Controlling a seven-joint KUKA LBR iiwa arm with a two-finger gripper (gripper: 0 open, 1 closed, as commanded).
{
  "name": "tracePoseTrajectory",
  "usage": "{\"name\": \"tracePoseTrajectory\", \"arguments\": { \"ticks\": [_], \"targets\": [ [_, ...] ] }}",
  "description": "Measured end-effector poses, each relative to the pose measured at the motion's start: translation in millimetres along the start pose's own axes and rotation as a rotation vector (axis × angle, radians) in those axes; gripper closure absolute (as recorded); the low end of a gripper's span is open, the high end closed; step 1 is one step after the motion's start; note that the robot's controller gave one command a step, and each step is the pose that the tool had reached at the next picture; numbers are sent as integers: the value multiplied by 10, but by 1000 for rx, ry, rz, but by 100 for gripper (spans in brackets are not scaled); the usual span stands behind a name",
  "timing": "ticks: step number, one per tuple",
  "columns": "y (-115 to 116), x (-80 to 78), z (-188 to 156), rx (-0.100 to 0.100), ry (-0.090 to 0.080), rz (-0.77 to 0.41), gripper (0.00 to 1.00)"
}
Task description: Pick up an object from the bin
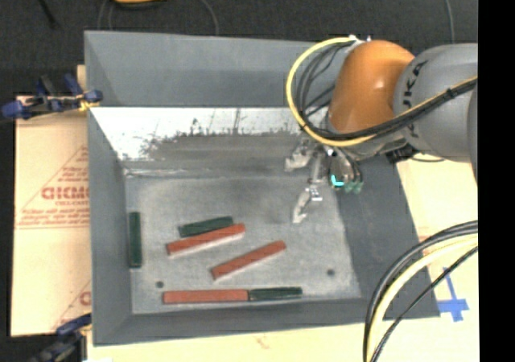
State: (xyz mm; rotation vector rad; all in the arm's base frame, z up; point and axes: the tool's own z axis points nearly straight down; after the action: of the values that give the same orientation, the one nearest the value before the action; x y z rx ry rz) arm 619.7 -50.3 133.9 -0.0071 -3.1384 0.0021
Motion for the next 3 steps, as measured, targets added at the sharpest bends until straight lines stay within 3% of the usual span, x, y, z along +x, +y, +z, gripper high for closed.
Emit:
{"name": "tracePoseTrajectory", "arguments": {
  "ticks": [1,2,3],
  "targets": [
    [-1,-18,-47,1,-8,-1,0],
    [449,254,289,2,-11,-53,0],
    [810,349,423,-4,-7,-78,0]
  ]
}}
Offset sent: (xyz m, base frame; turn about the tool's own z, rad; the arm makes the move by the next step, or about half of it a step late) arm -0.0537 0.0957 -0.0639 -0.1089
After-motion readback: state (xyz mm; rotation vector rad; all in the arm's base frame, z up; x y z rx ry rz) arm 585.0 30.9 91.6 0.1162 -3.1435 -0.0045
